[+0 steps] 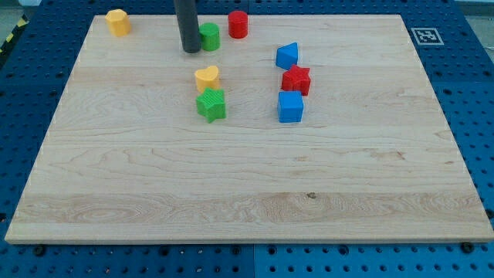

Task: Move the green circle closer to the blue triangle

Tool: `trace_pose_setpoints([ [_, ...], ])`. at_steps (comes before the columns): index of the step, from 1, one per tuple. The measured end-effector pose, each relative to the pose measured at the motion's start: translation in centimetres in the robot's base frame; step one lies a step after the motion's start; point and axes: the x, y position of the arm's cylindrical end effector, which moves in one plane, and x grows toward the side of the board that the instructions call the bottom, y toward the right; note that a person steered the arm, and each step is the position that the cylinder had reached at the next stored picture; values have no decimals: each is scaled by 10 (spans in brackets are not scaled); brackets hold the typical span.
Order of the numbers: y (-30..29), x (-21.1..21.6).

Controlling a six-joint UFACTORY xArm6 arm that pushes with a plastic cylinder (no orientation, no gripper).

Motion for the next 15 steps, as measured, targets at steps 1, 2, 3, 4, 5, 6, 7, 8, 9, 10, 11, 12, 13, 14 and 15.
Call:
trace_pose_setpoints([
  [1, -36, -11],
  [2, -38, -34],
  [3, -37, -57],
  [4, -37, -57],
  [5, -22, -57],
  [6, -3, -54],
  [7, 2, -34],
  [8, 8, -17],
  [9, 11, -15],
  [10, 9, -18],
  [11, 8, -28],
  [12, 12, -28],
  [13, 32, -27],
  [14, 56, -24],
  [15, 86, -23],
])
